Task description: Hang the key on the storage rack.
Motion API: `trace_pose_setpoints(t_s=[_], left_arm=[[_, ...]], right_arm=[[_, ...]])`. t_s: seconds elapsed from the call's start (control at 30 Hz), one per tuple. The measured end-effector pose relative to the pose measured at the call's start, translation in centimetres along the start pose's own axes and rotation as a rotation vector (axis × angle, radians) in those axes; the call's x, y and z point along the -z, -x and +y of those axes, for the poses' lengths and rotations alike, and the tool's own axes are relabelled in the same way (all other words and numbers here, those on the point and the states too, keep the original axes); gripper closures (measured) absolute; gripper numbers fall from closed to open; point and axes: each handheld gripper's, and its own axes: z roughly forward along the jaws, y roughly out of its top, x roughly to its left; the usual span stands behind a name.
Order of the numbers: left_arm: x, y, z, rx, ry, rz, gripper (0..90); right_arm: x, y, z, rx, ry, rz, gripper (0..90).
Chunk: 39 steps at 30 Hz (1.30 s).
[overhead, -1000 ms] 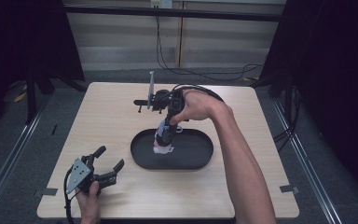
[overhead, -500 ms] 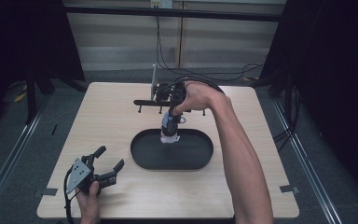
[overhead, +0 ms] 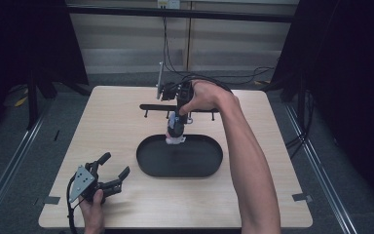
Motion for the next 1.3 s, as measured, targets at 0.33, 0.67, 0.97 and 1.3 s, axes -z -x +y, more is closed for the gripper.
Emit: trace_pose_setpoints(t_s=[0.33,0.67,0.97,1.3], left_arm=[[0.0,0.0,0.0,0.0,0.002,0.0,15.3],[0.1,0.0,0.0,0.0,0.001,0.0,15.3],[0.1,0.0,0.0,0.001,0.002,-0.001,15.3],[0.0,0.0,0.0,0.001,0.003,-0.001,15.3]], right_arm=[[-0.1,0.3,0.0,0.001,-0.03,-0.003,87.5],[-0.3,0.7,-0.1,0.012,-0.015,-0.015,83.9],[-0.6,1.0,-0.2,0.007,-0.01,-0.019,82.3],[-0.5,1.2,-0.5,0.003,0.015,-0.038,87.1]])
